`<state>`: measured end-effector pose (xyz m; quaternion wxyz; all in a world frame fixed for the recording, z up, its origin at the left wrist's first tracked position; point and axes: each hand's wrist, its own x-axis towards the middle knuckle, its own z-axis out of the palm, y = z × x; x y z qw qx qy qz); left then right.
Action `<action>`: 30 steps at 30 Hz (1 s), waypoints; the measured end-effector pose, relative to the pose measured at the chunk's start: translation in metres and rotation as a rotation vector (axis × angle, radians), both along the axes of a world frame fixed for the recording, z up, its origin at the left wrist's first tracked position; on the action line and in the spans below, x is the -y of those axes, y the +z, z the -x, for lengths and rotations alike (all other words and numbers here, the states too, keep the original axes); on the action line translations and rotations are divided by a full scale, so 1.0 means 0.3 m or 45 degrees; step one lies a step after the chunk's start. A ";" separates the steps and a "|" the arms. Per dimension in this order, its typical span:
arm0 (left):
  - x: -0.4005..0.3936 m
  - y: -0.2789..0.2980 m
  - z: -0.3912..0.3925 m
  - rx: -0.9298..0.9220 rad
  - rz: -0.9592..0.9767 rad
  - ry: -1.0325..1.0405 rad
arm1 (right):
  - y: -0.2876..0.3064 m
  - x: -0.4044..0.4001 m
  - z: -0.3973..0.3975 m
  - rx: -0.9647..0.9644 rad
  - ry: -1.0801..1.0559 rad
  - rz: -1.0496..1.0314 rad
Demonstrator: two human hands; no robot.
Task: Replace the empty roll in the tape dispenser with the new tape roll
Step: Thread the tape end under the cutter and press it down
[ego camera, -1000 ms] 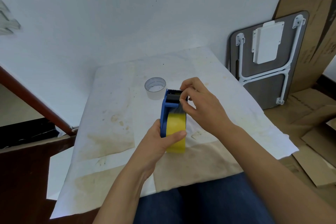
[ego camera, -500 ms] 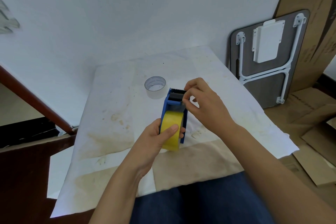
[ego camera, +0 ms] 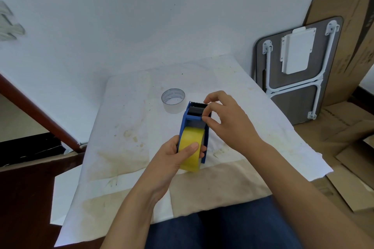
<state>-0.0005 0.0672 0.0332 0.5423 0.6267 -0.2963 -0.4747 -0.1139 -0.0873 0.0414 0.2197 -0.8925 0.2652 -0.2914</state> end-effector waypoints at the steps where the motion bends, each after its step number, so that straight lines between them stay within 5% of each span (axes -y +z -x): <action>1: -0.002 0.000 -0.002 -0.008 0.003 -0.003 | 0.001 -0.001 0.000 0.019 0.007 -0.001; 19: 0.000 0.003 -0.015 -0.085 -0.101 -0.048 | 0.030 0.000 -0.014 0.123 -0.038 -0.139; 30: -0.009 0.003 -0.011 -0.054 -0.136 -0.206 | 0.025 0.027 -0.006 0.212 -0.312 -0.429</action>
